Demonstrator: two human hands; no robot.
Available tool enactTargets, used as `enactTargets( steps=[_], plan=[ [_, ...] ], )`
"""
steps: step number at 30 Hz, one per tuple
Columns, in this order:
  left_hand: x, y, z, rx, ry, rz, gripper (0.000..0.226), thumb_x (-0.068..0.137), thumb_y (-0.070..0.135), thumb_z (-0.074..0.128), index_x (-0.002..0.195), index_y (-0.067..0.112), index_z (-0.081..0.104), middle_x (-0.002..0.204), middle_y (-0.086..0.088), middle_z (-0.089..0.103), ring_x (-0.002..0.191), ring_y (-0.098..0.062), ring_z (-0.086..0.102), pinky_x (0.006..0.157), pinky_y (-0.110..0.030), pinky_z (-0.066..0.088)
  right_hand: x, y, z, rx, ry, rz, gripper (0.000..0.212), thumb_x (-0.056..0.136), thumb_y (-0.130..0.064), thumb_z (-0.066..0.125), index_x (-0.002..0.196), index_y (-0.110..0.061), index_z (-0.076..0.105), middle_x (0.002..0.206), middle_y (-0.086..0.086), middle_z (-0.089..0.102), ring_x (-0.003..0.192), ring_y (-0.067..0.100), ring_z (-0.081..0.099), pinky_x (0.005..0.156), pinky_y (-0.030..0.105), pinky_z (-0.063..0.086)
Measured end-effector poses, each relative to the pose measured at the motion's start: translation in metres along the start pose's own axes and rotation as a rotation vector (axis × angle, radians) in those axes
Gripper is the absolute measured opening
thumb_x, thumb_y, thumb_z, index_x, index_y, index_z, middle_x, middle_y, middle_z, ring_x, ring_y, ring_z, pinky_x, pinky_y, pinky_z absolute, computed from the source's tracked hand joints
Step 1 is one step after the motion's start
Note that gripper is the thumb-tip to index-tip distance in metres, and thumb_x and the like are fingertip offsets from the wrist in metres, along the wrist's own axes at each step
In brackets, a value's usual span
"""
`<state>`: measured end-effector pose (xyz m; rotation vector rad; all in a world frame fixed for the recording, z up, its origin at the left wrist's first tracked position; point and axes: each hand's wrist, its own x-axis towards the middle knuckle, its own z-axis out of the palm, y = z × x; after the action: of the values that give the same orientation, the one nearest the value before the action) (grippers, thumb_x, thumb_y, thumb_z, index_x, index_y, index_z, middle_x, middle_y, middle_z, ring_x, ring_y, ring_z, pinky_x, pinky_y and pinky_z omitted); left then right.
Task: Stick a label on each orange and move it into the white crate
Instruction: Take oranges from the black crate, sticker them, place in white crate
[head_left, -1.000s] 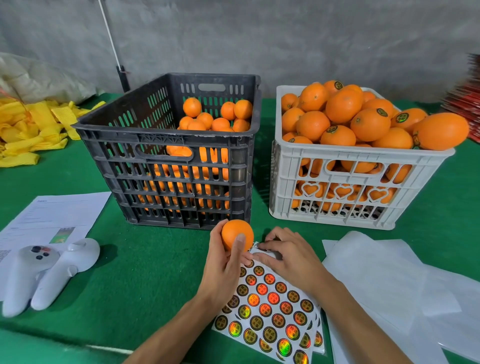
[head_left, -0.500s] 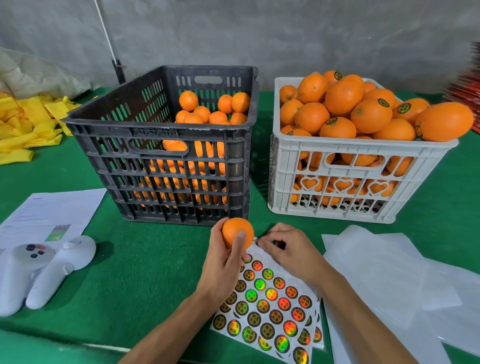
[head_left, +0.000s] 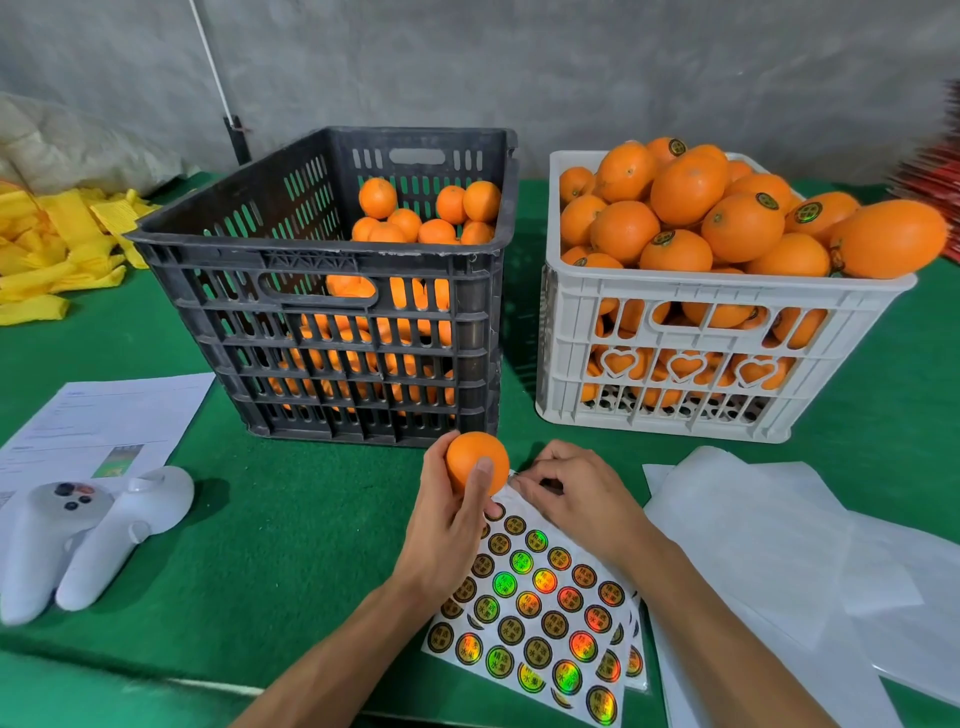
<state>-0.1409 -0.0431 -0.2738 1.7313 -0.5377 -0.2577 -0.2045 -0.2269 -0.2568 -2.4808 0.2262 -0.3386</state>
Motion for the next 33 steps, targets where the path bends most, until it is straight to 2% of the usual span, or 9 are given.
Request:
enactTargets(
  steps=[3,8,13,15,18,21,24,29,33],
  plan=[
    [0.000,-0.001,-0.001,0.001,-0.004,0.003,0.069,0.092,0.076,0.042,0.148,0.036,0.035,0.083,0.013,0.070,0.076,-0.004,0.068,0.083,-0.040,0.057,-0.002,-0.005,-0.004,-0.190,-0.026,-0.061,0.033,0.103,-0.043,0.056,0.112,-0.019,0.077,0.100,-0.005,0.057,0.096,0.017,0.053,0.083,0.033,0.045],
    [0.000,-0.002,0.000,-0.005,-0.009,0.001,0.069,0.092,0.078,0.042,0.148,0.038,0.035,0.087,0.009,0.071,0.078,-0.004,0.068,0.083,-0.036,0.055,-0.002,-0.010,-0.006,-0.399,-0.061,-0.158,0.038,0.108,-0.039,0.044,0.111,-0.014,0.072,0.100,-0.001,0.057,0.091,0.016,0.054,0.082,0.031,0.045],
    [0.002,-0.005,0.000,0.003,-0.009,0.001,0.068,0.092,0.080,0.039,0.148,0.042,0.033,0.088,0.008,0.072,0.080,-0.005,0.071,0.079,-0.033,0.053,0.005,-0.004,-0.006,0.091,0.166,0.214,0.025,0.104,-0.031,0.056,0.091,-0.015,0.071,0.094,-0.002,0.063,0.084,0.011,0.059,0.075,0.030,0.051],
    [0.003,-0.006,0.001,-0.004,-0.017,0.000,0.068,0.092,0.081,0.040,0.148,0.044,0.032,0.088,0.010,0.072,0.082,-0.007,0.071,0.080,-0.034,0.054,0.007,-0.006,-0.009,0.135,0.289,0.268,0.024,0.104,-0.030,0.056,0.090,-0.016,0.069,0.093,-0.002,0.062,0.082,0.012,0.059,0.066,0.023,0.047],
    [0.004,-0.006,0.002,-0.007,-0.018,0.010,0.070,0.091,0.083,0.040,0.148,0.044,0.033,0.090,0.005,0.071,0.081,-0.007,0.071,0.077,-0.028,0.052,0.004,-0.025,-0.003,-0.023,0.369,0.116,0.023,0.105,-0.034,0.053,0.090,-0.022,0.065,0.090,-0.010,0.054,0.074,0.005,0.054,0.061,0.018,0.038],
    [0.003,-0.005,0.003,-0.005,-0.016,0.025,0.071,0.090,0.083,0.040,0.148,0.043,0.033,0.101,0.012,0.068,0.086,-0.004,0.071,0.077,-0.024,0.052,0.002,-0.044,0.010,-0.050,0.355,-0.034,0.020,0.105,-0.033,0.054,0.101,-0.021,0.070,0.098,-0.010,0.057,0.081,0.004,0.058,0.068,0.022,0.049],
    [0.004,-0.005,0.002,-0.041,-0.002,0.015,0.065,0.090,0.082,0.039,0.145,0.047,0.035,0.096,0.016,0.068,0.082,-0.004,0.068,0.079,-0.030,0.054,0.000,-0.044,0.009,-0.041,0.360,-0.153,0.024,0.105,-0.028,0.052,0.111,-0.016,0.072,0.108,-0.006,0.062,0.094,0.007,0.061,0.079,0.026,0.054],
    [0.006,0.004,0.001,-0.181,0.037,0.022,0.052,0.098,0.067,0.046,0.144,0.045,0.040,0.120,0.013,0.066,0.104,-0.008,0.071,0.084,-0.025,0.058,-0.009,-0.037,0.005,-0.122,0.224,-0.342,0.051,0.098,-0.033,0.055,0.146,-0.017,0.052,0.147,-0.009,0.050,0.131,0.007,0.051,0.108,0.027,0.046],
    [0.002,0.020,0.004,-0.220,0.070,0.095,0.050,0.103,0.056,0.048,0.149,0.040,0.038,0.138,0.011,0.058,0.123,-0.009,0.064,0.097,-0.024,0.055,-0.012,-0.051,0.007,-0.306,0.311,-0.365,0.069,0.095,-0.052,0.062,0.150,-0.012,0.048,0.152,0.001,0.051,0.133,0.015,0.054,0.109,0.027,0.046]
  ],
)
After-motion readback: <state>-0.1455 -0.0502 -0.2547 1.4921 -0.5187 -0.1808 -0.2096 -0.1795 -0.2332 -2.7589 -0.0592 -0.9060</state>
